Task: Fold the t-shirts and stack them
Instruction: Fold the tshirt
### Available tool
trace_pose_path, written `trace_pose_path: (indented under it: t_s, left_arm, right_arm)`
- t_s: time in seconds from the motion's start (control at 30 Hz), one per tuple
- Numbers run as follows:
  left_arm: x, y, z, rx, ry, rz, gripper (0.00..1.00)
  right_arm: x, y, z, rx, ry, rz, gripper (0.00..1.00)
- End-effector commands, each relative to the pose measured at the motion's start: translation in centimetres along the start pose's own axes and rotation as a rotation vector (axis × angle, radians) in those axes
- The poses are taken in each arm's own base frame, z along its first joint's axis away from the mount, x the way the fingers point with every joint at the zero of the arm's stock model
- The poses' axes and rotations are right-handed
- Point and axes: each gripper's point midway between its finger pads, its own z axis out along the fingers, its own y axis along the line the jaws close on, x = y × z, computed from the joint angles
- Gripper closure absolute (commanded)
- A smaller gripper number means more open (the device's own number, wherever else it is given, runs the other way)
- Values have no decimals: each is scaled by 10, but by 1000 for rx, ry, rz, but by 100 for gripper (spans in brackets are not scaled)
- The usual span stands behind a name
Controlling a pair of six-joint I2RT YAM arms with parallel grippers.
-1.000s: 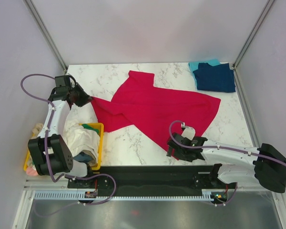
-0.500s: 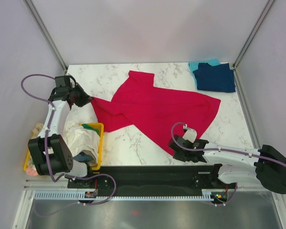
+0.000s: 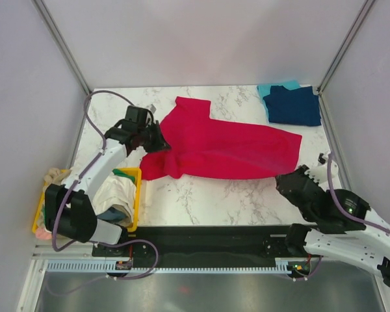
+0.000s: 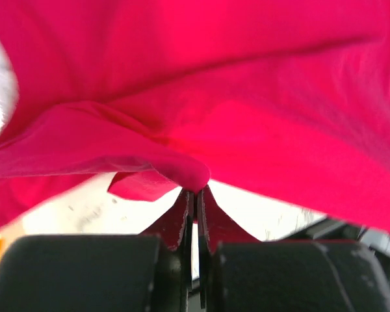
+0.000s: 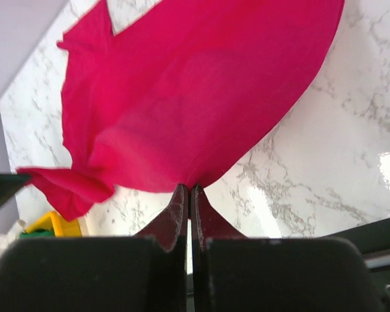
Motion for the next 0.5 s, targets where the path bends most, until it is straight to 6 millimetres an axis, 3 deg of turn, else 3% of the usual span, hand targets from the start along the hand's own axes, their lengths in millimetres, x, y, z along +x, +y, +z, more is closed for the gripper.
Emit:
trace_pose_path:
  t_s: [0.0, 0.17, 0.2, 0.27, 0.33, 0.47]
  left_arm:
    - [36, -41, -27, 48, 40, 119, 98]
    - [93, -62, -42, 61, 128, 173, 98]
    - [112, -66, -44, 68, 165, 185, 98]
    - [131, -68, -49, 84, 197, 185, 98]
    - [150, -79, -55, 111, 232, 191, 98]
    - [166, -93, -66, 143, 254, 213, 98]
  right_arm:
    - [-42, -51, -15, 110, -150, -60, 100]
    - [-74, -55, -26, 58, -268, 15, 100]
    - [-94, -51, -34, 40, -339, 39, 100]
    - [-119, -47, -46, 41, -422, -2, 100]
    - [-156, -38, -64, 59, -557, -39, 100]
    - [-199, -18, -92, 89, -673, -150, 100]
